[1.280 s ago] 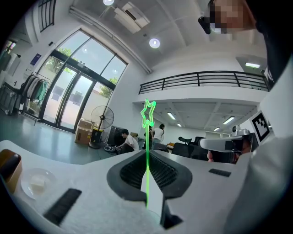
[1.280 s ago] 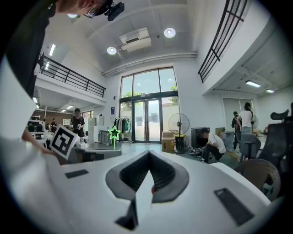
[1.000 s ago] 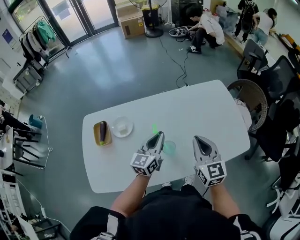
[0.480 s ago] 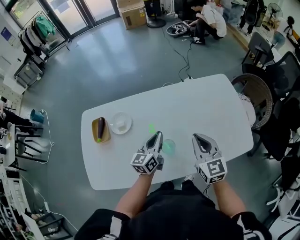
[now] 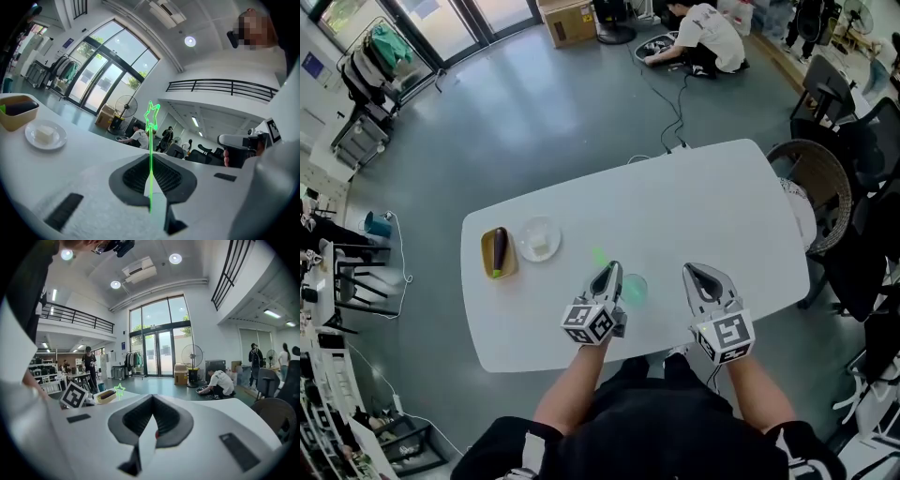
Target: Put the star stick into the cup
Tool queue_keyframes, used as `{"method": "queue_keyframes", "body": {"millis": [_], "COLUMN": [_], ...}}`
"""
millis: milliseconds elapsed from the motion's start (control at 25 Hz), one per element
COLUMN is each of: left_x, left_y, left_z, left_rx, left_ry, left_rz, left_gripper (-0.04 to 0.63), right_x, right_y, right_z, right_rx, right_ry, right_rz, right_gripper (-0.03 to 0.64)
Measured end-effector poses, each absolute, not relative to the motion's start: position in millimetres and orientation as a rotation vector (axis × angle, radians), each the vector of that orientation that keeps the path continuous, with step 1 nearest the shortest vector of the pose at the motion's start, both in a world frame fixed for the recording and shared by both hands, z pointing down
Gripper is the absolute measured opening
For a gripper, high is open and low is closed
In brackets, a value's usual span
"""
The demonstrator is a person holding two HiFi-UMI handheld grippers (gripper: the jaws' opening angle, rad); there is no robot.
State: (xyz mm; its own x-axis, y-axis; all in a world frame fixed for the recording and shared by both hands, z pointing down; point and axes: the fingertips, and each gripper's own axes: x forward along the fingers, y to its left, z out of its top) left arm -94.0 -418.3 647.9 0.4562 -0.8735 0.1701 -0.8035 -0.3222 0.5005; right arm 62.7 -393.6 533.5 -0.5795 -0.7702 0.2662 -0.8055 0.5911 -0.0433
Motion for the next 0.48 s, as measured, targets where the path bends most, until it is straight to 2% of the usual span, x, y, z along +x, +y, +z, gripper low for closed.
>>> {"method": "queue_keyframes", "body": {"millis": [280, 480], "left_x": [-95.0, -96.6], "left_y": [-415.6, -414.1], "left_z": [663.3, 660.4], "left_rx": [2.156, 2.163], "left_ry": [-1.429, -1.43], "left_rz": [-0.157, -0.154], "left_gripper": [0.038, 0.092], "right_x": [72.1, 72.1], "right_y": [-391.7, -393.0], "right_z": [544.3, 544.7], "right_rx": [1.284, 1.265], "right_ry": [-2.603, -2.609], "right_rz": [0.252, 0.259], "right_gripper": [0.005, 0.005]}}
